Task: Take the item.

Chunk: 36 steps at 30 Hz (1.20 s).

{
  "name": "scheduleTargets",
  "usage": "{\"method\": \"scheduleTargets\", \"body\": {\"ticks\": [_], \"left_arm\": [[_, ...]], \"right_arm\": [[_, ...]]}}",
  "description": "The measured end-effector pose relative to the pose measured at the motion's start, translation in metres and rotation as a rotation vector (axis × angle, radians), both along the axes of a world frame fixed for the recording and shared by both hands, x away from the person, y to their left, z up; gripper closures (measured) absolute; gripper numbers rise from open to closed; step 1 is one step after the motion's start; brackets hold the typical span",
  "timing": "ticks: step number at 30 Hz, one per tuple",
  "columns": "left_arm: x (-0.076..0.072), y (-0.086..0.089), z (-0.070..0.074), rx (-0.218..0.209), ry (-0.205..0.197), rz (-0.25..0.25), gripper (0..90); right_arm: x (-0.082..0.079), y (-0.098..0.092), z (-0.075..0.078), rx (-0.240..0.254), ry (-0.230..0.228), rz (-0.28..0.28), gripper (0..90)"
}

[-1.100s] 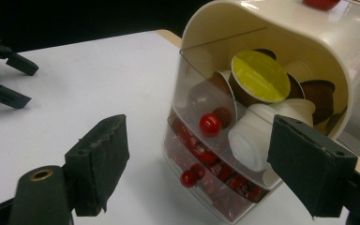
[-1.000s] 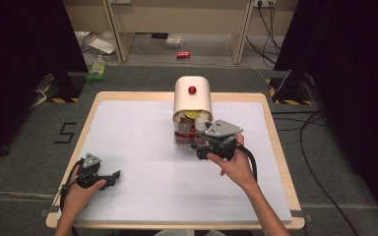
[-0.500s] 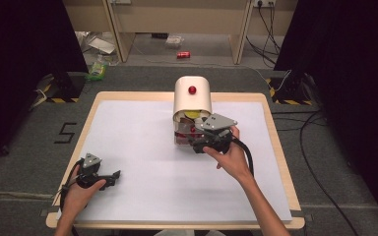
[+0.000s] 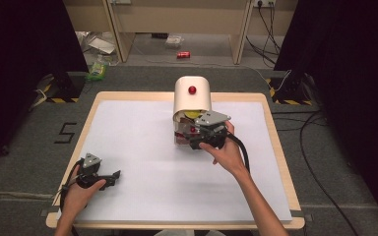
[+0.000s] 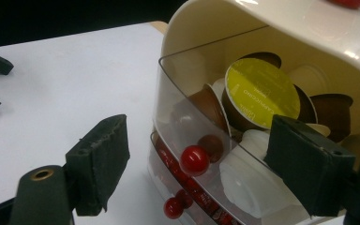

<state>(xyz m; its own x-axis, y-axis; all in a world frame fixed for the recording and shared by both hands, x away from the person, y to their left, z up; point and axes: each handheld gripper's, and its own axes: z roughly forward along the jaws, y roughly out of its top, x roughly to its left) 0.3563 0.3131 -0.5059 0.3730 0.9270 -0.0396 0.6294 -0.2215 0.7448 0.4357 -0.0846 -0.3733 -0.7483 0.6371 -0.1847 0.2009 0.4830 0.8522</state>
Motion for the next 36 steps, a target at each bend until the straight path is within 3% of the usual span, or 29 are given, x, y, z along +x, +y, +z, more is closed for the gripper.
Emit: {"method": "scheduleTargets", "body": {"ticks": [8, 16, 25, 36], "left_arm": [[0.000, 0.000, 0.000, 0.000, 0.000, 0.000, 9.1], [0.000, 0.000, 0.000, 0.000, 0.000, 0.000, 9.1], [0.000, 0.000, 0.000, 0.000, -0.001, 0.001, 9.0], [0.000, 0.000, 0.000, 0.001, -0.001, 0.000, 9.0]], "right_arm": [[0.000, -0.001, 0.000, 0.002, 0.023, 0.014, 20.5], [-0.006, -0.001, 0.003, -0.032, 0.035, 0.038, 20.3], [-0.027, -0.005, 0.002, -0.053, 0.045, 0.079, 20.5], [-0.042, -0.010, -0.003, -0.021, 0.045, 0.098, 21.7]]}}
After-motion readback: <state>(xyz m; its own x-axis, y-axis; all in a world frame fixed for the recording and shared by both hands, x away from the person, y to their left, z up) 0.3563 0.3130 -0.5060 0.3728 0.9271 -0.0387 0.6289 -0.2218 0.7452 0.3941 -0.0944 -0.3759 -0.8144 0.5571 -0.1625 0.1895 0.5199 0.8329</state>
